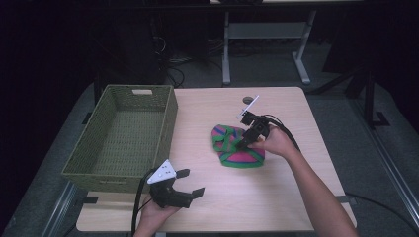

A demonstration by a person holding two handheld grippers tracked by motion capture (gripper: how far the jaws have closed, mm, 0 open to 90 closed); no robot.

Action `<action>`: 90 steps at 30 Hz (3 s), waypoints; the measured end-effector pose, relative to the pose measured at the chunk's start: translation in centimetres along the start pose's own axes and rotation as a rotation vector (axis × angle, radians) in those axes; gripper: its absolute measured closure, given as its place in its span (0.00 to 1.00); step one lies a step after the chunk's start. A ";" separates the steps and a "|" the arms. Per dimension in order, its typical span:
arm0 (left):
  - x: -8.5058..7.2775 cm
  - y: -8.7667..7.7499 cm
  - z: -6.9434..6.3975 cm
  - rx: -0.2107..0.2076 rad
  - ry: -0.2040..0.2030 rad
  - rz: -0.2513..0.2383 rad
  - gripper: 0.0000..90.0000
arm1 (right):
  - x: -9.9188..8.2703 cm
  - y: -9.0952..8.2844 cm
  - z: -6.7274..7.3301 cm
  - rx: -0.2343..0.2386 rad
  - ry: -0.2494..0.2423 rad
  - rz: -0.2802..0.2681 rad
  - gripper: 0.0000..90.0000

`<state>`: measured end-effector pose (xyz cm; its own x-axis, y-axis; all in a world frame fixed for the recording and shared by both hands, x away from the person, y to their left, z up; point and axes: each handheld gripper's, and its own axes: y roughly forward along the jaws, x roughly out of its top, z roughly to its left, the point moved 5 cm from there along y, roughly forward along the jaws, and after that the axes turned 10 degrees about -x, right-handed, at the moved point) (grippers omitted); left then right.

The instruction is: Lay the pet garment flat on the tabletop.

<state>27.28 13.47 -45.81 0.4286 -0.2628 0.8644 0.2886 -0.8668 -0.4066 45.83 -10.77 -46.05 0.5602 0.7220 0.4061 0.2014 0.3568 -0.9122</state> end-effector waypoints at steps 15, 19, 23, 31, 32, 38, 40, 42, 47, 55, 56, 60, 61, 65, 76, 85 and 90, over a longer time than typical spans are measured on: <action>0.0 -0.1 0.2 0.002 -0.001 0.003 0.14 | 0.2 2.1 0.0 -0.052 -0.013 0.058 0.37; 0.0 -0.1 0.1 0.002 -0.001 0.004 0.14 | 0.1 2.9 0.2 -0.087 -0.032 0.081 0.38; 0.0 0.0 0.1 0.002 0.000 0.004 0.14 | 0.2 3.0 0.4 -0.110 -0.037 0.085 0.41; 0.0 0.3 0.0 -0.002 0.001 0.007 0.14 | 0.5 3.3 1.2 -0.229 -0.102 0.122 0.52; 0.0 0.3 0.0 -0.002 0.001 0.007 0.14 | 0.5 3.3 1.2 -0.229 -0.102 0.122 0.52; 0.0 0.3 -0.1 0.000 0.002 0.005 0.14 | 0.6 3.2 1.2 -0.256 -0.108 0.117 0.67; 0.0 0.3 0.0 -0.001 -0.003 0.011 0.14 | 0.6 3.2 1.1 -0.267 -0.109 0.119 0.71; -0.1 0.3 0.1 0.000 -0.003 0.012 0.14 | 0.6 3.2 1.0 -0.270 -0.110 0.117 0.74; 0.0 0.2 0.0 0.001 -0.001 0.007 0.14 | 0.6 3.1 0.8 -0.273 -0.085 0.114 0.79; -0.1 0.1 0.2 0.002 -0.003 0.009 0.14 | 0.4 2.7 0.2 -0.214 -0.022 0.083 0.81; -0.1 0.1 0.2 0.002 -0.005 0.008 0.14 | 0.4 2.7 0.1 -0.208 -0.011 0.079 0.81; -0.1 0.2 0.2 0.003 -0.006 0.008 0.14 | 0.2 2.2 -0.2 -0.187 0.007 0.049 0.82; -0.1 0.2 0.2 0.003 -0.005 0.008 0.14 | 0.1 1.9 -0.3 -0.181 0.018 0.035 0.82; -0.1 0.1 0.2 0.003 -0.008 0.008 0.14 | 0.0 1.1 -0.5 -0.172 0.032 0.012 0.82; -0.1 0.3 0.1 0.001 -0.001 0.019 0.14 | -0.2 -1.0 -0.7 -0.145 0.052 -0.037 0.82; -0.1 0.3 0.0 0.004 -0.001 0.013 0.14 | -0.3 -4.1 -0.6 -0.145 0.060 -0.095 0.83; -0.2 0.3 0.1 0.002 -0.001 0.018 0.14 | -0.5 -5.4 -0.3 -0.129 0.064 -0.115 0.83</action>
<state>27.34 13.25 -46.10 0.4342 -0.2781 0.8568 0.2825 -0.8611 -0.4227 44.70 -13.24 -41.29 0.5763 0.6403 0.5079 0.3666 0.3529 -0.8608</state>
